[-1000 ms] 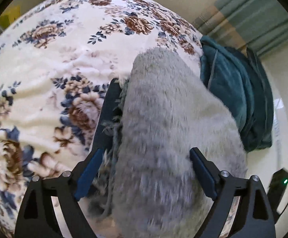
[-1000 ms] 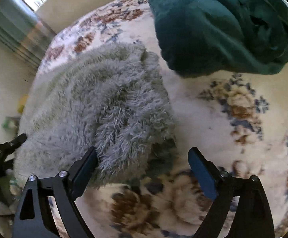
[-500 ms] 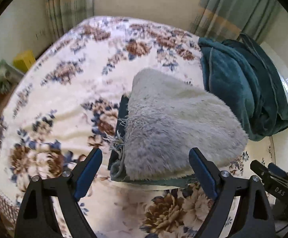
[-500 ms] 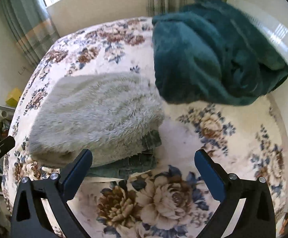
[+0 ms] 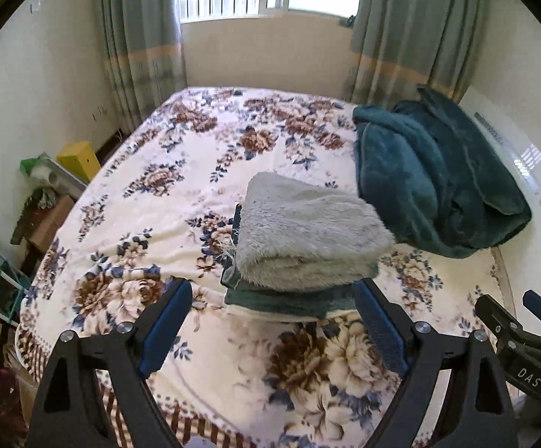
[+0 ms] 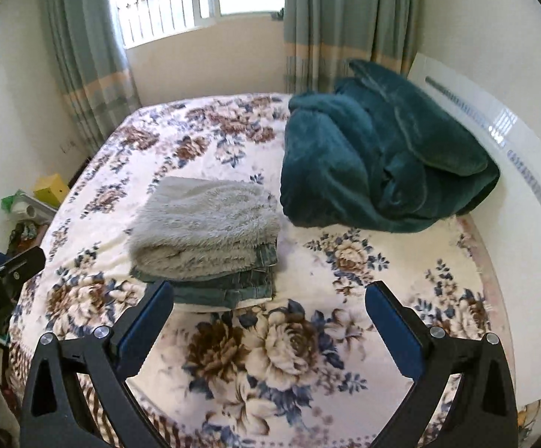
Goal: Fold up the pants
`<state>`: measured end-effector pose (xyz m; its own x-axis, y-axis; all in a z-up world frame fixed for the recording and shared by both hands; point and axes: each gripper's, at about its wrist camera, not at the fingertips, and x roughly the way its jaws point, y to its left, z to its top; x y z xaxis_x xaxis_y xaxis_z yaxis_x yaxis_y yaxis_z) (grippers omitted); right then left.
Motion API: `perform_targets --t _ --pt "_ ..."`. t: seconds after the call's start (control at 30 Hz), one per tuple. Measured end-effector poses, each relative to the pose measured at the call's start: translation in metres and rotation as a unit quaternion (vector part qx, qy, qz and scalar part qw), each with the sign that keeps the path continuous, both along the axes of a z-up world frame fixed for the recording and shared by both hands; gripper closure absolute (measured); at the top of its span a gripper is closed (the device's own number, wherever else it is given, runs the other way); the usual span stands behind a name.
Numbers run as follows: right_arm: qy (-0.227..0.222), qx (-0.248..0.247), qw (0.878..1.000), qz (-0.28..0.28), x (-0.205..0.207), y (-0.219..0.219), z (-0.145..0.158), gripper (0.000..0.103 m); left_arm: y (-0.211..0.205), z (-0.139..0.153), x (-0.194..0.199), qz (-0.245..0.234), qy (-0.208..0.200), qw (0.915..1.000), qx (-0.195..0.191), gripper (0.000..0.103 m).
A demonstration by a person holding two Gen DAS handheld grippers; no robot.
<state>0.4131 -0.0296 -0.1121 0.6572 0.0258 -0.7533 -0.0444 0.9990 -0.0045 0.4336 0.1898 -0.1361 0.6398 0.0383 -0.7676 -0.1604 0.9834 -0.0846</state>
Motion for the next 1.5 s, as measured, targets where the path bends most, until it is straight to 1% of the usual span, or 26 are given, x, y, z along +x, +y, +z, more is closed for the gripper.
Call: perform_targets --t 0.03,0.07,0.17,0.2,0.3,0.43,0.53,0.67,0.73,0.87,0.93,0.97,1.33,1.5 --pt "-0.007 0.001 1.0 0.003 -0.014 -0.001 0.01 0.0 -0.002 0.005 -0.009 0.0 -0.004 1.0 -0.001 0.014" --pt "-0.016 0.0 1.0 0.007 -0.034 -0.004 0.023 0.0 -0.006 0.016 -0.026 0.0 -0.011 0.9999 -0.002 0.014" --pt "-0.032 0.004 0.999 0.014 -0.074 -0.012 0.05 0.0 -0.016 0.039 -0.062 0.0 -0.025 0.9997 0.001 0.014" --pt "-0.039 0.006 0.999 0.017 -0.089 -0.014 0.061 0.0 -0.018 0.044 -0.069 0.0 -0.028 0.9996 0.002 0.014" --pt "-0.061 0.005 0.998 0.03 -0.128 -0.02 0.09 0.0 -0.028 0.069 -0.106 0.005 -0.043 0.999 0.013 0.014" --pt "-0.084 0.007 0.996 0.043 -0.175 -0.023 0.124 0.0 -0.038 0.095 -0.147 0.012 -0.063 0.9976 0.027 0.014" --pt "-0.093 0.009 0.995 0.047 -0.201 -0.024 0.143 0.0 -0.04 0.107 -0.167 0.01 -0.073 0.997 0.022 0.014" --pt "-0.102 0.012 0.993 0.049 -0.233 -0.02 0.166 0.0 -0.042 0.125 -0.192 0.009 -0.085 0.9959 0.03 0.014" --pt "-0.102 0.017 0.993 0.051 -0.245 -0.017 0.175 0.0 -0.042 0.129 -0.199 0.006 -0.085 0.9958 0.032 0.014" --pt "-0.103 0.024 0.993 0.051 -0.256 -0.011 0.186 0.0 -0.038 0.137 -0.21 -0.001 -0.088 0.9956 0.033 0.014" --pt "-0.104 0.025 0.993 0.052 -0.256 -0.01 0.19 0.0 -0.04 0.139 -0.215 -0.005 -0.087 0.9956 0.033 0.004" --pt "-0.105 0.025 0.993 0.051 -0.257 -0.008 0.192 0.0 -0.038 0.14 -0.215 -0.006 -0.088 0.9957 0.03 0.0" --pt "-0.105 0.015 0.993 0.05 -0.244 -0.002 0.202 0.0 -0.037 0.146 -0.22 0.007 -0.104 0.994 0.033 0.0" --pt "-0.102 0.013 0.993 0.055 -0.242 0.004 0.204 0.0 -0.035 0.147 -0.22 0.008 -0.102 0.9942 0.035 0.0"
